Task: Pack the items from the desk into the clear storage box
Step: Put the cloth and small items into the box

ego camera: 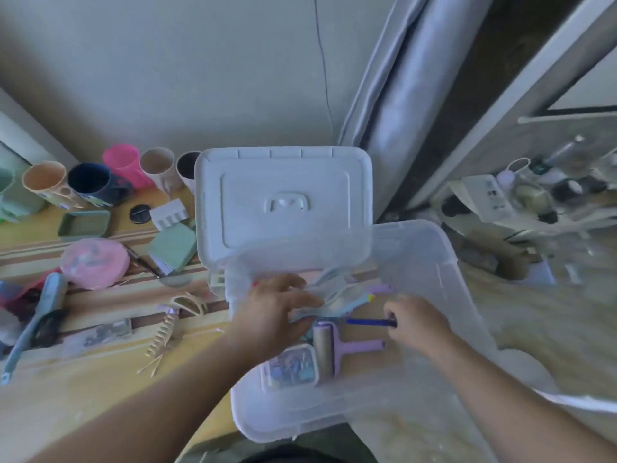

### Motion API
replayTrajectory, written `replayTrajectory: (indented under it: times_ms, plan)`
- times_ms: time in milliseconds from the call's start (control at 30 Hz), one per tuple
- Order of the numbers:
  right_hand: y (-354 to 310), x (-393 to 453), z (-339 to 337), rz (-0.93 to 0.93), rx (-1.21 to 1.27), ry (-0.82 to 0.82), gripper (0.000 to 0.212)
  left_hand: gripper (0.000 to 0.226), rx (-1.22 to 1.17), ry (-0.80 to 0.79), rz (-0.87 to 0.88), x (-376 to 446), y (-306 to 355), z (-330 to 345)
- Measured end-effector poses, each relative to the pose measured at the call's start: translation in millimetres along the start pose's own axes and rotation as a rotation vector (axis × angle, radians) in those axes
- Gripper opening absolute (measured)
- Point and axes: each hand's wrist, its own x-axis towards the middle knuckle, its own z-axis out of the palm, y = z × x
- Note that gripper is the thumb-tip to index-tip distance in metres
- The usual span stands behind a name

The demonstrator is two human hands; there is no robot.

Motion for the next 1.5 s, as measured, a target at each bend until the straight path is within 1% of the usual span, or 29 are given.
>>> replayTrajectory:
  times_ms: [67,167,233,300,333,400,433,467,500,567,600,633,667,733,767,833,933,1000,1067,1100,1200,1267,1400,1500]
  plan:
    - [1.1,12.9,7.6,-0.034,-0.084,-0.080,0.010,0.031,0.049,-0.069,-0.025,5.8,6.5,23.5]
    - [-1.0,30.2,19.4,-0.050,-0.120,-0.125,0.021,0.033,0.097,-0.092,-0.055,8.5,12.7,45.4]
    - [0.8,39.5,26.0,-0.081,-0.099,-0.136,0.020,0.030,0.113,-0.096,-0.077,8.7,16.8,52.5]
    - [4.0,43.1,26.2,-0.045,0.037,-0.156,0.011,0.027,0.124,-0.108,-0.094,8.6,17.9,57.1]
    - [7.0,44.3,22.6,-0.025,0.166,-0.133,0.008,0.028,0.131,-0.110,-0.104,8.3,17.3,58.2]
    - [10.8,41.2,7.0,0.007,0.465,-0.036,0.009,0.032,0.138,-0.128,-0.121,7.4,15.4,59.2]
    - [10.6,37.0,-3.7,-0.012,0.563,0.021,0.012,0.034,0.136,-0.135,-0.125,7.9,15.2,59.1]
    - [8.6,31.4,-14.1,-0.101,0.588,0.073,0.017,0.035,0.134,-0.135,-0.124,9.0,15.8,58.8]
    - [4.8,23.8,-24.2,-0.244,0.560,0.101,0.028,0.035,0.130,-0.130,-0.113,11.0,17.1,58.4]
    - [-5.3,7.9,-34.0,-0.542,0.384,0.063,0.064,0.031,0.100,-0.104,-0.075,16.6,22.3,58.5]
    - [-8.3,4.6,-32.0,-0.617,0.265,0.039,0.080,0.030,0.078,-0.092,-0.063,19.6,25.8,58.6]
    - [-9.5,4.4,-27.0,-0.652,0.173,0.042,0.088,0.030,0.059,-0.086,-0.058,22.3,29.7,58.6]
    - [-9.4,5.8,-21.9,-0.666,0.142,0.074,0.087,0.031,0.037,-0.087,-0.050,24.3,33.0,59.3]
    - [-6.3,8.4,-16.6,-0.635,0.217,0.161,0.071,0.036,-0.020,-0.109,-0.013,25.6,38.5,62.0]
    - [-4.3,8.5,-16.0,-0.603,0.251,0.179,0.063,0.038,-0.048,-0.120,0.005,25.2,40.1,63.5]
    - [-0.5,7.9,-15.0,-0.567,0.228,0.154,0.055,0.036,-0.094,-0.133,0.025,23.8,41.9,65.1]
    - [1.0,2.7,-10.1,-0.613,0.203,0.150,0.050,0.028,-0.130,-0.130,0.031,19.4,43.3,66.6]
    - [1.4,4.6,-12.2,-0.620,0.199,0.153,0.040,0.025,-0.105,-0.097,0.041,16.6,44.6,67.8]
    - [4.0,11.3,-16.3,-0.542,0.167,0.116,0.031,0.027,-0.019,-0.014,0.036,14.3,44.0,68.5]
    - [7.1,15.5,-17.2,-0.453,0.178,0.089,0.029,0.033,0.026,0.029,0.011,13.5,42.1,67.3]
    - [21.7,32.2,-12.0,-0.061,0.302,0.049,0.030,0.053,0.167,0.087,-0.092,9.8,32.9,54.4]
    - [26.9,40.7,-5.6,0.106,0.298,0.038,0.030,0.061,0.283,0.088,-0.136,2.7,24.4,43.4]
    - [26.7,57.3,11.7,0.201,0.170,0.016,0.028,0.067,0.531,0.033,-0.216,-15.1,6.8,25.5]
    - [21.2,63.7,20.3,0.236,0.168,0.057,0.029,0.073,0.613,-0.005,-0.249,-30.2,-7.8,22.2]
